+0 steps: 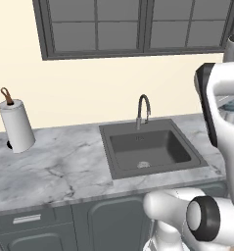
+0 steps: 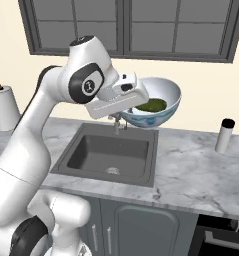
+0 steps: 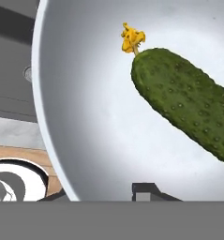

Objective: Pick the cucumber from the sink and place it in the bowl. Then pick the bowl and place it in the microwave. Then close the microwave door and press the start button.

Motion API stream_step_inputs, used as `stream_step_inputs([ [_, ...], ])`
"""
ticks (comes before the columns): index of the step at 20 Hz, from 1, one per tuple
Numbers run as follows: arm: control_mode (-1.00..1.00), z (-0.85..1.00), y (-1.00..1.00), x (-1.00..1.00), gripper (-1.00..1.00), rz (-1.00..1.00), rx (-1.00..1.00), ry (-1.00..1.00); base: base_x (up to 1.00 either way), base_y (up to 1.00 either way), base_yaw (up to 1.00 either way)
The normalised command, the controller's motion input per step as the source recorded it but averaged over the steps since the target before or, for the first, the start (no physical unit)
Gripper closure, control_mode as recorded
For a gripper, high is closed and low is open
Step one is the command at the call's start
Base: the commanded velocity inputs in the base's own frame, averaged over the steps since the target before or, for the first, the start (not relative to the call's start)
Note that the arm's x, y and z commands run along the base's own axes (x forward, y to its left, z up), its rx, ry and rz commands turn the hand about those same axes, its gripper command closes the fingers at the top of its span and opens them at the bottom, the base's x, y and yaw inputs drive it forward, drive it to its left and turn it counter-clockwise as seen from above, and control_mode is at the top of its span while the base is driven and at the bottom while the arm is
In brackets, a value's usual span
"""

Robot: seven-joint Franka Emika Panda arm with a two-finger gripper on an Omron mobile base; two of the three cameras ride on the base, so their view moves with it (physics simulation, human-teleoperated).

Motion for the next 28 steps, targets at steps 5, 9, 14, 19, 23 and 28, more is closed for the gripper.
stream_step_inputs([
  [5,-1.0,0.0,0.01,-0.01,1.0,0.0,0.0,0.0,0.0,0.0,0.0],
  [9,1.0,0.0,0.0,-0.03,1.0,0.0,0.0,0.0,-0.11,0.0,0.0],
  [14,1.0,0.0,0.0,0.0,1.0,0.0,0.0,0.0,-0.86,0.0,0.0],
  [19,1.0,0.0,0.0,0.0,1.0,0.0,0.0,0.0,-0.63,0.03,0.0],
  [23,1.0,0.0,0.0,0.0,1.0,0.0,0.0,0.0,-0.04,0.07,0.1],
  [28,1.0,0.0,0.0,0.0,1.0,0.0,0.0,0.0,-0.2,0.16,0.47],
])
